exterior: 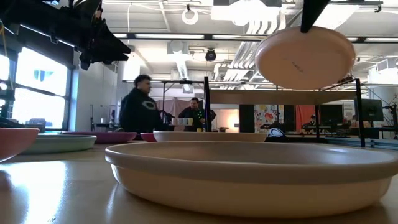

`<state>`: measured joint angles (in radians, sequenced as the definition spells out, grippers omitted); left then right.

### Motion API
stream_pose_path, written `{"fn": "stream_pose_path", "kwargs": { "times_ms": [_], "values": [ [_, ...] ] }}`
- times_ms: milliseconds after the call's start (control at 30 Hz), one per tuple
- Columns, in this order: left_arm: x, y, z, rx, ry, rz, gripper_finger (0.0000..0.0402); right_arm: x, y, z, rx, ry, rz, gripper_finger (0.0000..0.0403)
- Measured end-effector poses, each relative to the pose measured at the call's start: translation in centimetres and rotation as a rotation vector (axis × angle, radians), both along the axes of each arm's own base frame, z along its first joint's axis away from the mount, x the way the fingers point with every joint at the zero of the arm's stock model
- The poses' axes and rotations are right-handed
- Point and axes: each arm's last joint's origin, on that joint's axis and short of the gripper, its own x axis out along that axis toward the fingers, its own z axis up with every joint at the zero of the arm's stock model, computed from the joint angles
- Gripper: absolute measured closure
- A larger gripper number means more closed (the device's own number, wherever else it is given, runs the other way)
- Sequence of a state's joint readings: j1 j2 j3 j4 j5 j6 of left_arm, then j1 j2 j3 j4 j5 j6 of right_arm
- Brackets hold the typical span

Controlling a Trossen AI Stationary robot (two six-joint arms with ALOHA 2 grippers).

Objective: Place and stack plates onto a shelf
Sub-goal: Put the top right brown plate into the shelf

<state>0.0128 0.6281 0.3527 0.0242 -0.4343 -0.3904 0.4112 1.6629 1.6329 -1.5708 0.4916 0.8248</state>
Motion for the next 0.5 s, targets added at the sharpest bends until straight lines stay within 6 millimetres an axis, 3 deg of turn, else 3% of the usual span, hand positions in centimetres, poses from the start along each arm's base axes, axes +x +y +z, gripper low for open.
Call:
{"fn": "stream_pose_path", "kwargs": {
  "times_ms": [500],
  "values": [
    [0.0,0.0,0.0,0.0,0.001,0.0,0.0284,0.4,-7.1,0.4,-0.164,0.094,-0.002,0.0403]
  ]
}}
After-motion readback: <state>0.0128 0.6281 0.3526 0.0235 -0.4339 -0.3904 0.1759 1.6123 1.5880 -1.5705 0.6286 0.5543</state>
